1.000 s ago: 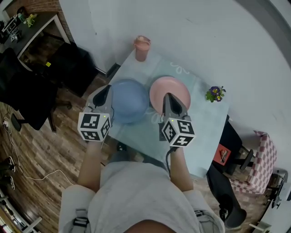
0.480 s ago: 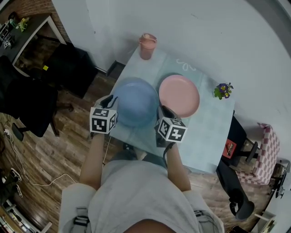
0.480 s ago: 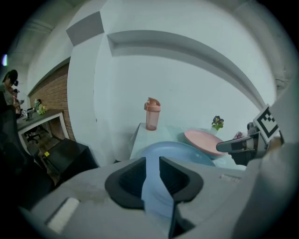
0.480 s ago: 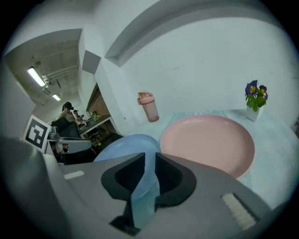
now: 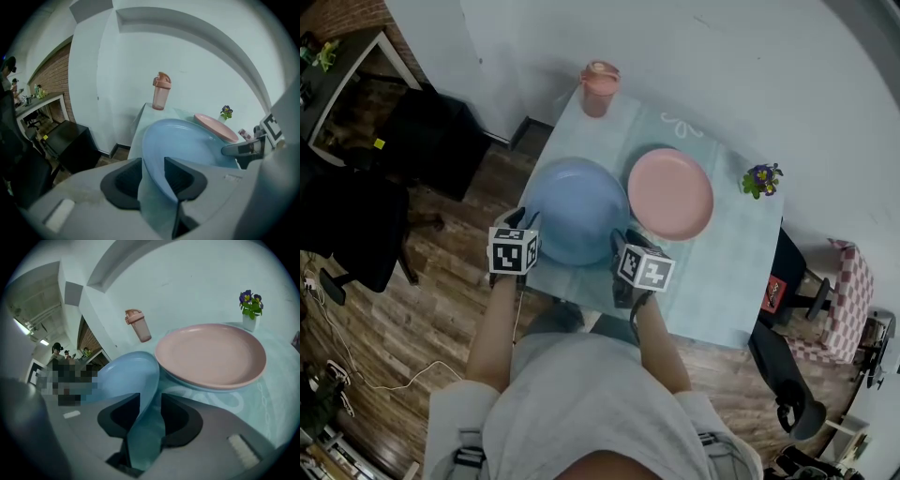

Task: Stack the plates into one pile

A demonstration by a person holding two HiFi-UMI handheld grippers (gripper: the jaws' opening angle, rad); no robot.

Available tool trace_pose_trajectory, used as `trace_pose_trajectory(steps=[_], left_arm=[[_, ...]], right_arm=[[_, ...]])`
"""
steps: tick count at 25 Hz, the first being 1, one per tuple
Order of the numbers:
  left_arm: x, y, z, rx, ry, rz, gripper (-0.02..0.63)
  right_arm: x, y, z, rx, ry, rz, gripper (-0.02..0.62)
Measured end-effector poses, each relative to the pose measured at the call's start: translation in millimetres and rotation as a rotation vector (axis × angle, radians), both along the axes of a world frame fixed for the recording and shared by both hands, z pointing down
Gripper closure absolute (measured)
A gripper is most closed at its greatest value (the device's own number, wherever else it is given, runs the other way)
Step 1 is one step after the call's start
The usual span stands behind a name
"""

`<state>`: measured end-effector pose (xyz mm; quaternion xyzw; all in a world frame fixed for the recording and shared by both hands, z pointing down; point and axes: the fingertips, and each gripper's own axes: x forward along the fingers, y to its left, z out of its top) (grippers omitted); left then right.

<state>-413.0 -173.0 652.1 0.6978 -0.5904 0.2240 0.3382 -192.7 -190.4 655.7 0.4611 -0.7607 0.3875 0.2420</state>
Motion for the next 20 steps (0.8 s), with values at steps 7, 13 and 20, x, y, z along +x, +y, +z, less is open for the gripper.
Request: trace_pose_trajectory(steps=[7, 13, 20], left_arm=[[-3.7, 5.4, 7.5, -0.024, 0.015, -0.011, 0.502], [-17.0, 3.6, -18.6, 0.047, 0.035, -0.066, 0.515], [-17.5, -16.1, -70.3, 0.188, 0.041, -0.079, 0.520]], right_arm=[[-6.4, -0.4, 3.0, -0.005, 0.030, -0.013, 0.505], [-19.6, -11.1, -24.1, 0.081, 0.032, -0.050, 0.508], [-20.5, -35.7, -80.1, 0.242, -0.009, -0.052, 0.511]])
